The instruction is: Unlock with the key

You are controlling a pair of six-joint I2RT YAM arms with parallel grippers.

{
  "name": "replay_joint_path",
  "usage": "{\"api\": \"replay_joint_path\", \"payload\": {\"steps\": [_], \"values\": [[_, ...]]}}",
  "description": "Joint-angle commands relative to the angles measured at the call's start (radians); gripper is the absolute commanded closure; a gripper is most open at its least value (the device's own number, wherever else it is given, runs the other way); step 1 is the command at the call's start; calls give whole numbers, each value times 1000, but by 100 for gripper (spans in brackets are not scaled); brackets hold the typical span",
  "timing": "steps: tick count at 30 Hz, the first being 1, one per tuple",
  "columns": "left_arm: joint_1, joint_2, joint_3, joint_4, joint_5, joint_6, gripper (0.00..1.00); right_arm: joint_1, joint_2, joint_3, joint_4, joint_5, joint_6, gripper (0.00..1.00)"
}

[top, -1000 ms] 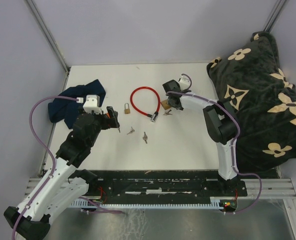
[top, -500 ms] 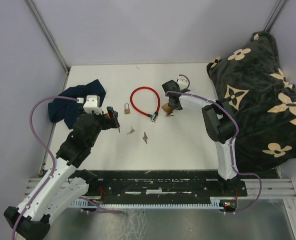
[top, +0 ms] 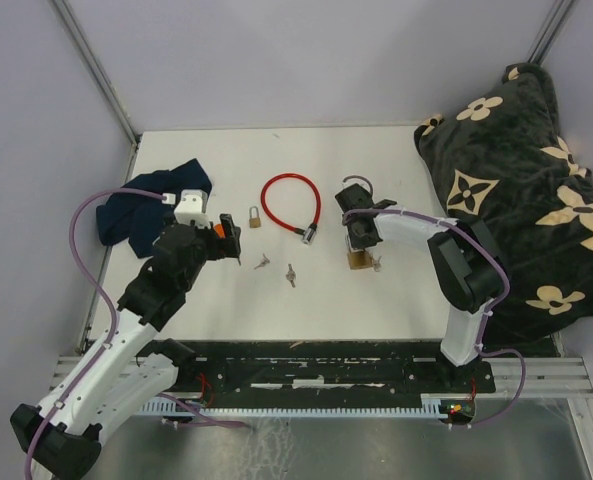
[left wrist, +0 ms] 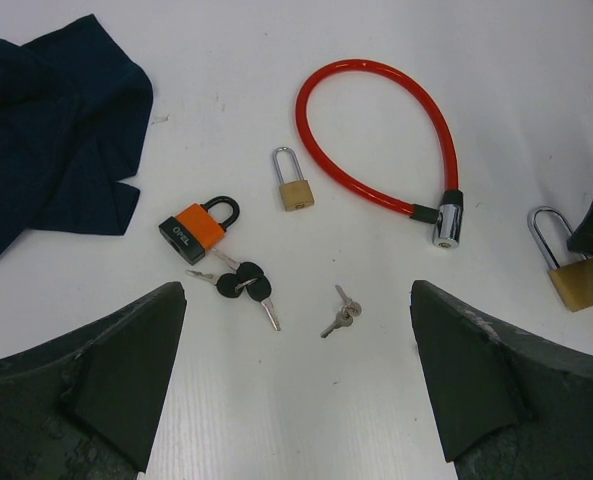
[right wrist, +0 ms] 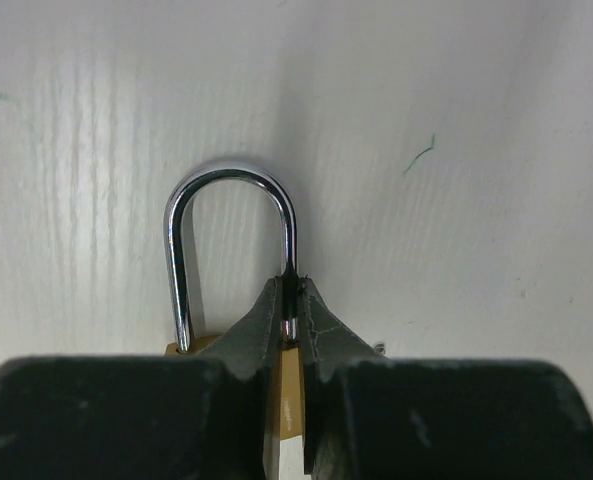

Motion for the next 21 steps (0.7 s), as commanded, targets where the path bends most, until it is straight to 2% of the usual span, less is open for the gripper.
{"api": "replay_joint_path", "payload": {"steps": [1,7,12,18,21], "values": [[-4,11,9,37,28,31,1,32,-10,-27,-28,-101,-157,91],[-4,30,8,33,21,33,1,58,77,80,-9,-145,-176,94],[-3,46,10,29,10,33,1,64,94,119,-8,-111,-69,96],[-4,67,15,27,31,25,1,64,59,91,3,-110,-33,78],[-4,76,22,20,55,10,1,65,-18,86,-29,-132,-52,64]]}}
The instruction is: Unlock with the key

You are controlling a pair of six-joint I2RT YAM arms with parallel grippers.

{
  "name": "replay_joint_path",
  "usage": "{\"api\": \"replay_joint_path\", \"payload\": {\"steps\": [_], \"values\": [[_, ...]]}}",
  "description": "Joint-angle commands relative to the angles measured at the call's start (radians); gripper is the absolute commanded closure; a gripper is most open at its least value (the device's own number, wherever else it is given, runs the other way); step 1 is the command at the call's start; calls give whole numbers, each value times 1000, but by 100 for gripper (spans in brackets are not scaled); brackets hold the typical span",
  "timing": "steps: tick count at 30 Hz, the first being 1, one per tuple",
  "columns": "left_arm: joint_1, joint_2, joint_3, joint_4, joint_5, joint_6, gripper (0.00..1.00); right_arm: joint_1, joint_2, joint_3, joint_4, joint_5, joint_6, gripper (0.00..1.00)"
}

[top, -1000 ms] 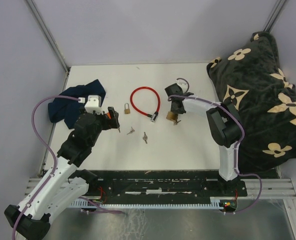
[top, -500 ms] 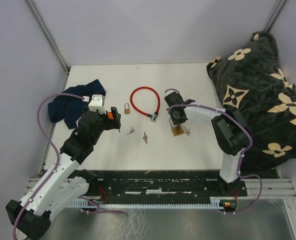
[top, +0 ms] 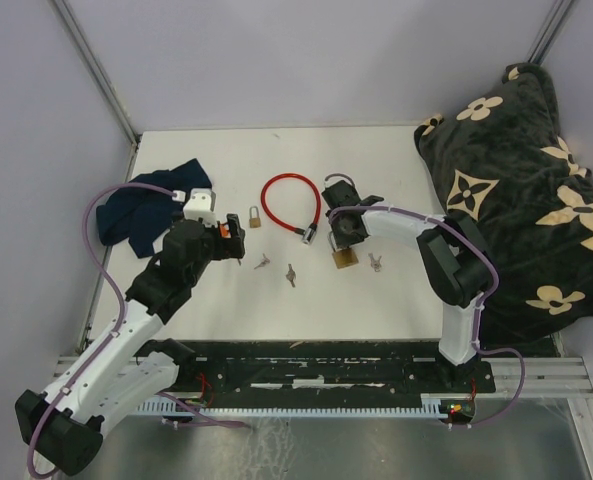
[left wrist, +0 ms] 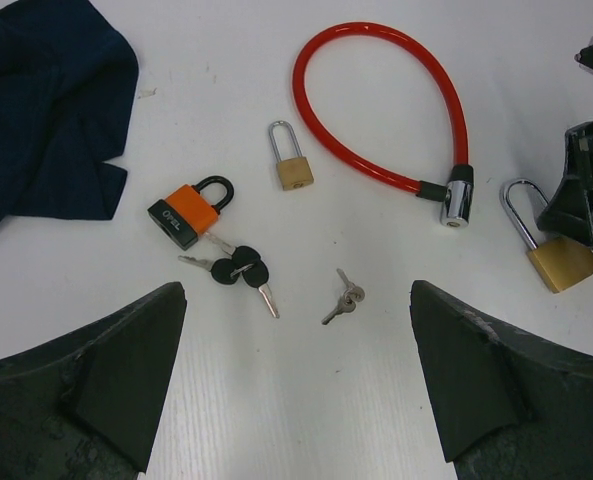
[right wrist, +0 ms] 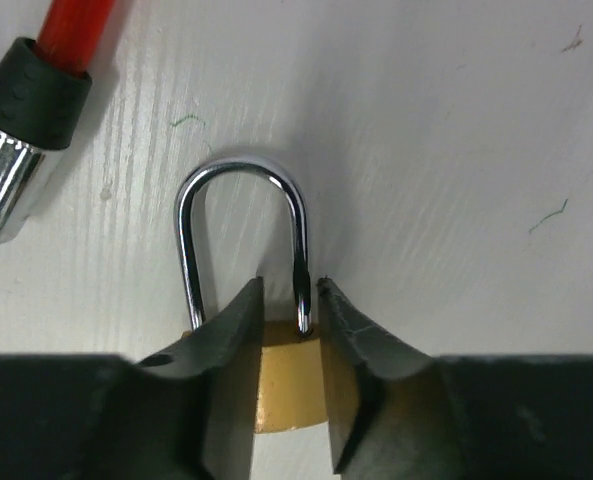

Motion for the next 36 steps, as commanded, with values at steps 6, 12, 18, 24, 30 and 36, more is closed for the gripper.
{"api": "replay_joint_path", "payload": {"steps": [6,12,18,24,30,36], "values": [[-3,14,58,-32,115,-101,0,3,-265,-83,-119,59,9,50],[-3,-2,51,-34,242,-213,0,-12,-364,-232,-140,80,52,47],[-3,26,23,-12,310,-298,0,-54,-362,-304,-87,32,89,47],[-2,56,-6,49,397,-368,0,-109,-326,-339,-10,-6,107,47],[-4,77,-25,85,426,-393,0,-121,-269,-341,30,-37,107,48],[-4,110,-44,136,485,-428,1,-122,-240,-351,47,-42,112,61]]}}
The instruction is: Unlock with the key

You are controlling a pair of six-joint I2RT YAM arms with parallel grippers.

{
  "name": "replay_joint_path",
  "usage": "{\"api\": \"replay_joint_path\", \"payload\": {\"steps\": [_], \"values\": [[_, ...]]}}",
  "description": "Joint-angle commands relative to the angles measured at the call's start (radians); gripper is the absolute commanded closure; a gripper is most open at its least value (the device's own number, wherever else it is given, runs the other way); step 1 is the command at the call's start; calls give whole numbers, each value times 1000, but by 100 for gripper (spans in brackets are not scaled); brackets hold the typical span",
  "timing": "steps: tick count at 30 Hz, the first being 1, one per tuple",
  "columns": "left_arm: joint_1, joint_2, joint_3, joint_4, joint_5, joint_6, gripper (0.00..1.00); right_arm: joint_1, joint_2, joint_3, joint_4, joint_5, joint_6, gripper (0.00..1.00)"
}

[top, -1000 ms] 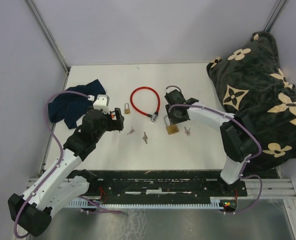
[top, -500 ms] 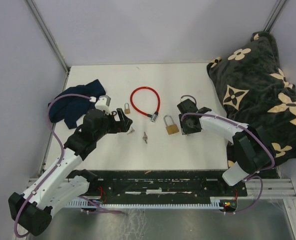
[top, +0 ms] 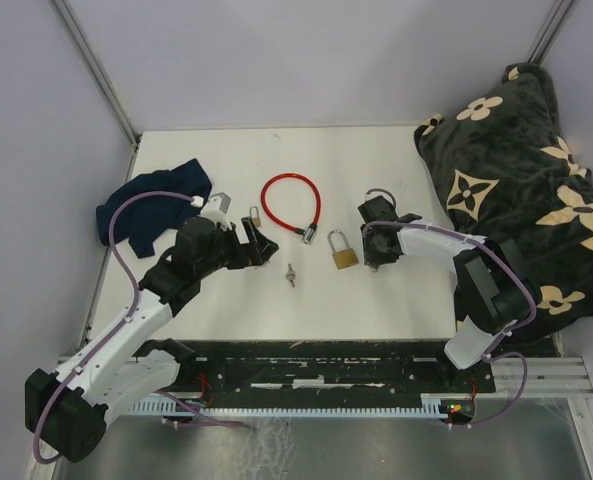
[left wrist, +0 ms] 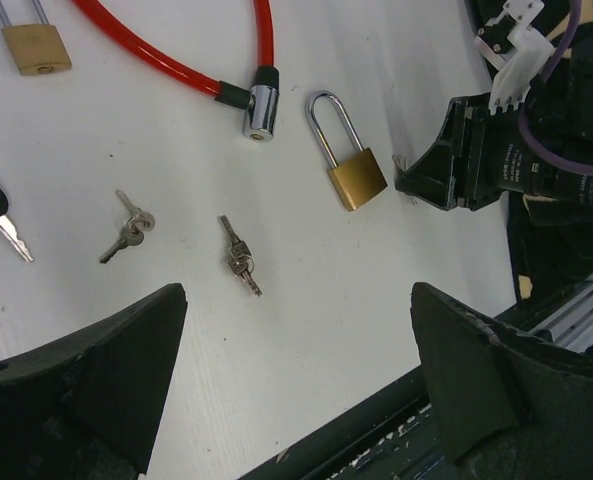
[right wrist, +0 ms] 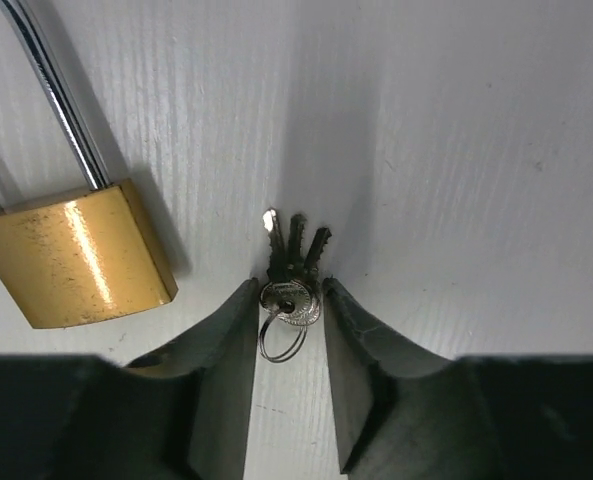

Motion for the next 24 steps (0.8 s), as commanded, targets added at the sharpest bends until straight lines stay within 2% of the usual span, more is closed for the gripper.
{"api": "replay_joint_path", "payload": {"steps": [1,6,11,17,24], "values": [[-3,24,-16,102,79,-67,1,-2,15,-21,36,-4,17,65],[-3,64,-33,167,139,-104,2,-2,-69,-53,33,-25,18,86],[-4,110,-40,230,184,-137,4,9,-162,-94,54,-57,15,96],[-6,173,-61,327,228,-191,5,37,-288,-149,117,-101,17,98],[-14,240,-79,423,269,-240,6,63,-324,-168,129,-134,8,98]]}}
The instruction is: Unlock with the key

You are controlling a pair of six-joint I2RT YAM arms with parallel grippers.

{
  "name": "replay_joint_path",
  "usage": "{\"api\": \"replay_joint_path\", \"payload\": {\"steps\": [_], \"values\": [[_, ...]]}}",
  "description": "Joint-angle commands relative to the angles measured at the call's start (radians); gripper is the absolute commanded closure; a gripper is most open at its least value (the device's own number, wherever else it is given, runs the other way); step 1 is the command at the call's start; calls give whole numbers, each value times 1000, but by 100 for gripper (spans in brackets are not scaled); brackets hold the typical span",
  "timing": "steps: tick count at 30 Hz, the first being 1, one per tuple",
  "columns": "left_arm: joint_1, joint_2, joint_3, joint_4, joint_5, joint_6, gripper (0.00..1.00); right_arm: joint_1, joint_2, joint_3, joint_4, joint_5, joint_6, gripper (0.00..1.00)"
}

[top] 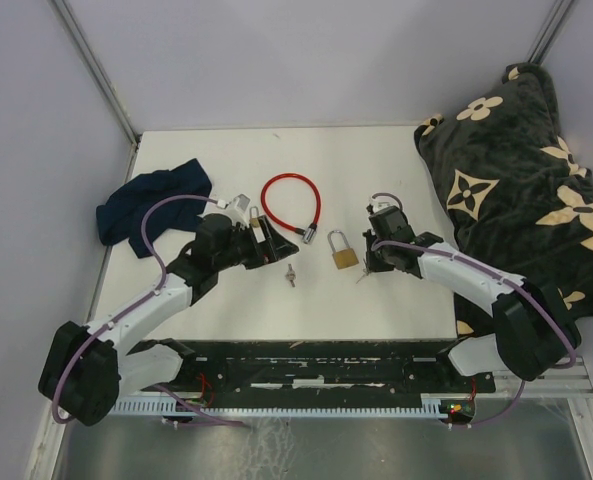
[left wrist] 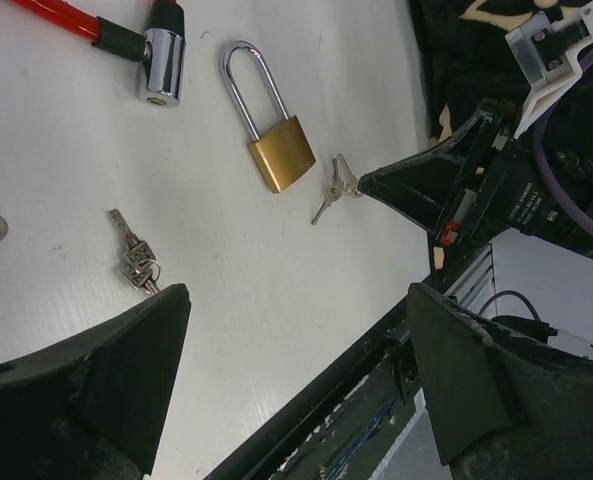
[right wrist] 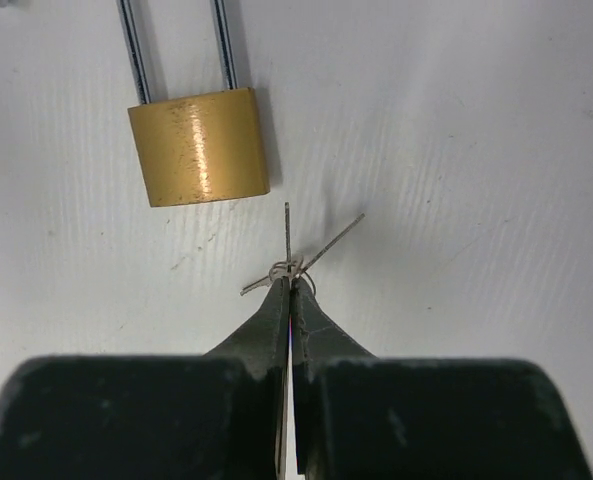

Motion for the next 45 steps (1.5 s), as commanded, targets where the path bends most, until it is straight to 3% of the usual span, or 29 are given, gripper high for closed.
{"api": "replay_joint_path", "payload": {"steps": [1,7,16,30,45], "values": [[-10,32,-12,140,61,-75,6,25,-50,-17,72,-49,-6,98],[-29,108,-1,182,59,-175,8,89,-113,-72,180,-66,-14,98],[-52,229,30,208,21,-338,14,238,-199,-109,305,58,-77,98],[-128,361,118,209,6,-380,22,446,-146,-77,351,247,-164,98],[-169,419,137,209,0,-378,45,533,-64,-44,400,336,-186,98]]}}
